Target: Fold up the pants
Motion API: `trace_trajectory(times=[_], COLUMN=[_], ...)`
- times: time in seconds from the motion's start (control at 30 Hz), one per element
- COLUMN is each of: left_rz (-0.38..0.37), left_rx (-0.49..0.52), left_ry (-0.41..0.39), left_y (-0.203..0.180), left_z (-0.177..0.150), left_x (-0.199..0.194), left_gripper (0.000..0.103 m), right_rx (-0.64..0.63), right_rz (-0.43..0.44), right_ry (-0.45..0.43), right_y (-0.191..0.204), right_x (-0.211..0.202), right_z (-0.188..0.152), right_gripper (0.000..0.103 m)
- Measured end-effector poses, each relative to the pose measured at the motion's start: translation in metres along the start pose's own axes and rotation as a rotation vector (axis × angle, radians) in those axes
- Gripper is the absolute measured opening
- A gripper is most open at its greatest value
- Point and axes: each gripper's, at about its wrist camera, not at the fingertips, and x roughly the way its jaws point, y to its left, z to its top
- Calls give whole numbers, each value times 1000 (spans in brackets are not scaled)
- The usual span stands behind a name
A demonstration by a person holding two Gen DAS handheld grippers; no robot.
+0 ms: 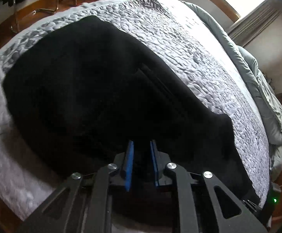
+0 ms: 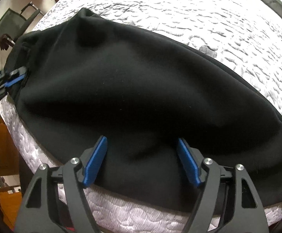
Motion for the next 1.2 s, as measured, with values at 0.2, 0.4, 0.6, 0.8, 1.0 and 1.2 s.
trace_trajectory(times=[0.2, 0.4, 0.6, 0.8, 1.0, 1.2], left_rz=[-30, -130, -54, -1, 18, 45], left_rx=[82, 218, 348, 435, 375, 376], left_ry=[-6, 113, 179, 241, 282, 222], left_y=[-39, -118, -187, -208, -202, -207], left_z=[-1, -7, -4, -7, -20, -9], left_x=[-21, 4, 36, 51, 74, 94], left_gripper=[19, 37, 66, 68, 68, 71], right_rx=[-6, 80, 138, 172, 237, 301], right_rz=[41, 92, 78, 92, 94, 53], right_ry=[-42, -107, -111, -105, -135, -108], right_y=[-7, -37, -64, -83, -109, -139], right_x=[-17, -47, -55, -54, -65, -48], right_z=[-9, -23, -42, -45, -45, -35], right_gripper=[70, 70, 70, 70, 70, 70])
